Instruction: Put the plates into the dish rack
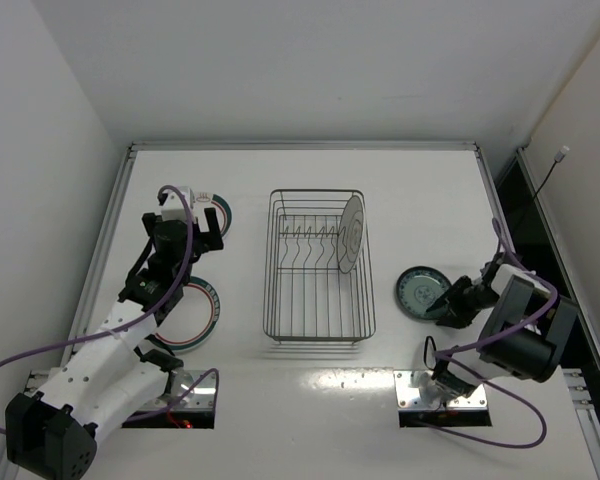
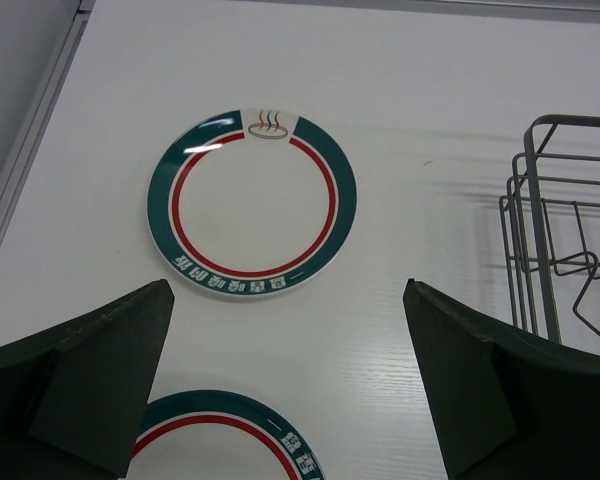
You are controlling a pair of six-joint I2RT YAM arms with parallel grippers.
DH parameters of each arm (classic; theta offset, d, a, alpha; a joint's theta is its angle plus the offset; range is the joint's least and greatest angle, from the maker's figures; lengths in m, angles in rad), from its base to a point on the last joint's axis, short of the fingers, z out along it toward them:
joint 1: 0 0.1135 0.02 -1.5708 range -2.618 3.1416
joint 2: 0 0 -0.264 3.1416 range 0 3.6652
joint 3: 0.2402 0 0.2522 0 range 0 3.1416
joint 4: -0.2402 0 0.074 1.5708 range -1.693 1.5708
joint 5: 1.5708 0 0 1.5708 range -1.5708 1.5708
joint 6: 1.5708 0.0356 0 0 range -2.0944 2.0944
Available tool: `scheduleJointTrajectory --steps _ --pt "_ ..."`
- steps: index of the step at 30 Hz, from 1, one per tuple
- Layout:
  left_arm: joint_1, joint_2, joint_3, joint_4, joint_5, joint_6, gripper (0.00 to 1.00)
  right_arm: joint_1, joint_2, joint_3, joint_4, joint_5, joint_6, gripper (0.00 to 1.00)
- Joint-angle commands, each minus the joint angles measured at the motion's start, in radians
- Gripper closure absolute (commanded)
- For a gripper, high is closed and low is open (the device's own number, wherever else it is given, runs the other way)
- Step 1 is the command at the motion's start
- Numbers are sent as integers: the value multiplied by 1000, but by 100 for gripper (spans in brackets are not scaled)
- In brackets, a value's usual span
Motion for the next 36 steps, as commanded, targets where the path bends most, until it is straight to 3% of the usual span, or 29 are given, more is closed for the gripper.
scheduleJointTrajectory --steps 1,2,3,6,13,17,20,23,27,28,31,34,36 --pt "-10 -16 30 17 -9 -5 0 -2 29 -14 74 -86 -31 64" --pt "-10 -16 30 17 -9 -5 0 -2 29 -14 85 -100 -31 73" --pt "-10 -16 30 17 -9 -5 0 -2 41 -24 94 -122 -31 87" --pt "-10 -16 30 17 -18 -5 0 11 50 -13 119 -143 -31 100" --pt "-10 -16 21 17 -18 -5 0 21 -48 108 53 -96 -51 100" --pt "-10 -16 21 17 -18 -5 0 79 -203 286 -64 57 -33 100" --pt "-10 -7 21 7 -41 -17 0 198 -308 470 -137 238 57 100" --pt "-56 -7 21 -2 -77 -17 0 384 -372 667 -166 433 157 100" --pt "-66 -7 21 -2 -90 -17 0 779 -298 879 -306 787 243 100" --pt "-66 -7 21 -2 -90 -17 0 847 -254 948 -341 924 316 100" --pt "-66 -7 21 -2 -100 -26 0 1104 -160 1083 -510 1153 508 100" --pt "-66 -7 21 -2 -109 -26 0 1318 37 1277 -727 1327 698 100" --pt "-66 -7 21 -2 -118 -26 0 1416 175 1382 -769 1383 671 100"
